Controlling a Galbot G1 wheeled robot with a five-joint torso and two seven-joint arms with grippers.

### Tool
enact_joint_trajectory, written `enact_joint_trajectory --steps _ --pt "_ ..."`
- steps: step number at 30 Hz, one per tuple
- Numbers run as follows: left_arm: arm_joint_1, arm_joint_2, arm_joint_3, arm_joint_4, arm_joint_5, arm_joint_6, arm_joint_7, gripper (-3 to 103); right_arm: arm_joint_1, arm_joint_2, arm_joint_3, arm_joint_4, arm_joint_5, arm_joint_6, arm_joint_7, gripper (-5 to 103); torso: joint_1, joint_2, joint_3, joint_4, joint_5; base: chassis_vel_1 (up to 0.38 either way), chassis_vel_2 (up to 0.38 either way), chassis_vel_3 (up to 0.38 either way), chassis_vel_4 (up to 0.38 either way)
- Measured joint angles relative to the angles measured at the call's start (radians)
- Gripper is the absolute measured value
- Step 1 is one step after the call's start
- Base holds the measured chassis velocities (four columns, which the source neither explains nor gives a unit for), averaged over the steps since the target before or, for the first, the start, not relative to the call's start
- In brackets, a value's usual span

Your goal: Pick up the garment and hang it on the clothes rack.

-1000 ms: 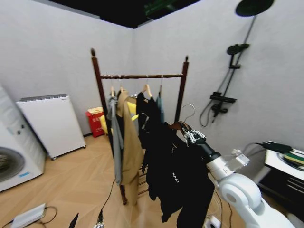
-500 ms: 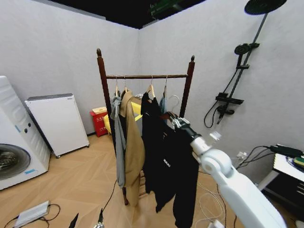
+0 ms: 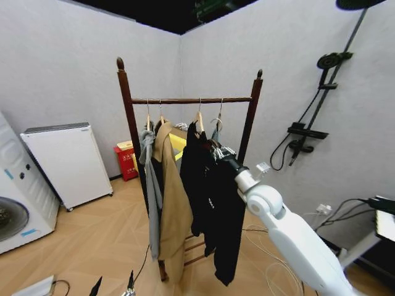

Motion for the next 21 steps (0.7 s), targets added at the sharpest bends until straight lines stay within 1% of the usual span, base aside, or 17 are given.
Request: enact_joint_trajectory --steps 1,2,4,5,6,7,8,10,11,12,13,14,15,16,18,19,21 --pt "0.0 0.0 0.0 0.0 0.0 0.0 0.0 100 0.049 0.01 -0.021 -0.009 0.001 -0.016 0.024 9 -0.001 0.0 0.0 -0.0006 -0.0001 0.0 0.0 0.0 0.0" --pt "0.0 0.0 0.0 0.0 0.0 0.0 0.0 100 0.049 0.01 -0.021 -0.009 0.001 -0.016 0.024 9 -0.001 0.0 0.0 -0.0006 -0.0001 0.0 0.0 0.0 0.0" --pt "0.0 0.0 0.0 0.0 0.0 0.0 0.0 100 0.128 0.025 -0.055 -0.033 0.001 -0.035 0.047 9 -0.002 0.001 -0.001 -0.0006 -0.0001 0.034 -0.036 -0.056 0.012" --pt "0.0 0.0 0.0 0.0 0.0 0.0 0.0 100 0.128 0.025 -0.055 -0.033 0.001 -0.035 0.047 9 -0.002 0.001 -0.001 -0.0006 -0.0001 0.041 -0.036 -0.056 0.036" --pt "0.0 0.0 0.0 0.0 0.0 0.0 0.0 100 0.195 0.04 -0.084 -0.064 -0.005 -0.054 0.053 9 -0.002 0.001 -0.001 -0.0003 -0.0004 0.08 -0.056 -0.059 0.055" --pt "0.0 0.0 0.0 0.0 0.0 0.0 0.0 100 0.247 0.058 -0.11 -0.098 -0.018 -0.064 0.054 9 -0.002 0.001 -0.001 -0.0005 -0.0006 0.047 -0.057 -0.044 0.055" --pt "0.0 0.0 0.0 0.0 0.0 0.0 0.0 100 0.247 0.058 -0.11 -0.098 -0.018 -0.064 0.054 9 -0.002 0.001 -0.001 -0.0005 -0.0006 0.047 -0.057 -0.044 0.055" --pt "0.0 0.0 0.0 0.0 0.0 0.0 0.0 100 0.327 0.107 -0.159 -0.166 -0.055 -0.084 0.081 9 -0.002 0.001 -0.001 0.0 -0.0002 0.0 0.0 0.0 0.0" --pt "0.0 0.0 0.0 0.0 0.0 0.0 0.0 100 0.364 0.135 -0.185 -0.202 -0.064 -0.103 0.098 9 -0.002 0.001 -0.001 -0.0003 -0.0003 0.0 0.0 0.0 0.0" --pt "0.0 0.0 0.0 0.0 0.0 0.0 0.0 100 0.364 0.135 -0.185 -0.202 -0.064 -0.103 0.098 9 -0.002 0.001 -0.001 -0.0003 -0.0003 0.0 0.0 0.0 0.0" --pt "0.0 0.0 0.0 0.0 0.0 0.0 0.0 100 0.387 0.153 -0.203 -0.225 -0.068 -0.115 0.107 9 -0.002 0.001 -0.001 -0.0001 -0.0003 0.0 0.0 0.0 0.0" --pt "0.0 0.0 0.0 0.0 0.0 0.0 0.0 100 0.422 0.188 -0.232 -0.273 -0.078 -0.132 0.119 9 -0.001 0.001 0.0 -0.0001 -0.0003 0.0 0.0 0.0 0.0" --pt "0.0 0.0 0.0 0.0 0.0 0.0 0.0 100 0.447 0.214 -0.254 -0.31 -0.085 -0.138 0.128 9 -0.001 0.001 0.0 -0.0003 -0.0002 0.0 0.0 0.0 0.0" --pt "0.0 0.0 0.0 0.0 0.0 0.0 0.0 100 0.447 0.214 -0.254 -0.31 -0.085 -0.138 0.128 9 -0.001 0.001 0.0 -0.0003 -0.0002 0.0 0.0 0.0 0.0" --pt "0.0 0.0 0.0 0.0 0.0 0.0 0.0 100 0.503 0.274 -0.297 -0.393 -0.094 -0.154 0.157 9 -0.001 0.0 0.0 0.0003 -0.0005 0.0 0.0 0.0 0.0" --pt "0.0 0.0 0.0 0.0 0.0 0.0 0.0 100 0.503 0.274 -0.297 -0.393 -0.094 -0.154 0.157 9 -0.001 0.0 0.0 0.0003 -0.0005 0.0 0.0 0.0 0.0" --pt "0.0 0.0 0.0 0.0 0.0 0.0 0.0 100 0.551 0.32 -0.329 -0.466 -0.113 -0.16 0.182 9 -0.001 0.001 0.0 0.0001 -0.0006 0.0 0.0 0.0 0.0"
